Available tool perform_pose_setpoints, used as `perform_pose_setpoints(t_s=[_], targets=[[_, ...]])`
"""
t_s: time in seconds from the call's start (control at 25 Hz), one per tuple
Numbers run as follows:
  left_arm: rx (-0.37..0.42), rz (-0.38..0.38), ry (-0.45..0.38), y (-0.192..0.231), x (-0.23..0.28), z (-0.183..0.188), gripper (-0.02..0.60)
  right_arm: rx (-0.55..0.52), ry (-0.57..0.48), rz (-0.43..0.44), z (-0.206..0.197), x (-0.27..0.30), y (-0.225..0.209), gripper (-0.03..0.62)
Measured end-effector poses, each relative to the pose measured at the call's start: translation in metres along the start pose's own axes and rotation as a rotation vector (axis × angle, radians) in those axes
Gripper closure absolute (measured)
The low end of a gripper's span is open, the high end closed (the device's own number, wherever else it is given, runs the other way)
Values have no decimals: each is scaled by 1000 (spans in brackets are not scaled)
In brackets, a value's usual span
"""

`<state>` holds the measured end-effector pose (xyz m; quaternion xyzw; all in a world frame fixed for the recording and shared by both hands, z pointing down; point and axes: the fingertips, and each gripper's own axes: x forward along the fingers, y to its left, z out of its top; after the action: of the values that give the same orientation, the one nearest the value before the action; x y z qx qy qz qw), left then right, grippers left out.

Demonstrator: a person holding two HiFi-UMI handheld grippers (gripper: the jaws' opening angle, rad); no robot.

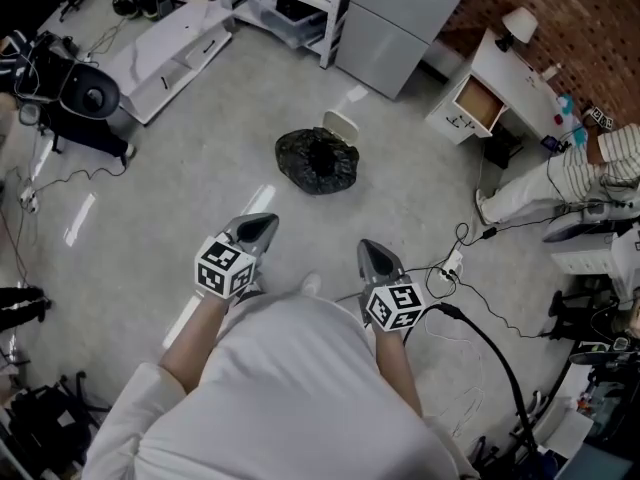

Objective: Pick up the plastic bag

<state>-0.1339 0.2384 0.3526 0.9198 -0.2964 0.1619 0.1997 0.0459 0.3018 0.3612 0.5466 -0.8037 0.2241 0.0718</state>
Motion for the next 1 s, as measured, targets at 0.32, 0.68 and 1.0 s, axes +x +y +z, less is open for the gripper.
perform_pose_setpoints(t_s=[0.32,0.68,1.0], targets=[[-5,41,-5,-12,20,1,578,-45,24,51,5,-3,-24,592],[4,65,1,-22,33,1,578,-52,32,74,6,-4,-45,592],[-2,68,9,-13,53,7,578,-39,36,96,9,9,-63,592]])
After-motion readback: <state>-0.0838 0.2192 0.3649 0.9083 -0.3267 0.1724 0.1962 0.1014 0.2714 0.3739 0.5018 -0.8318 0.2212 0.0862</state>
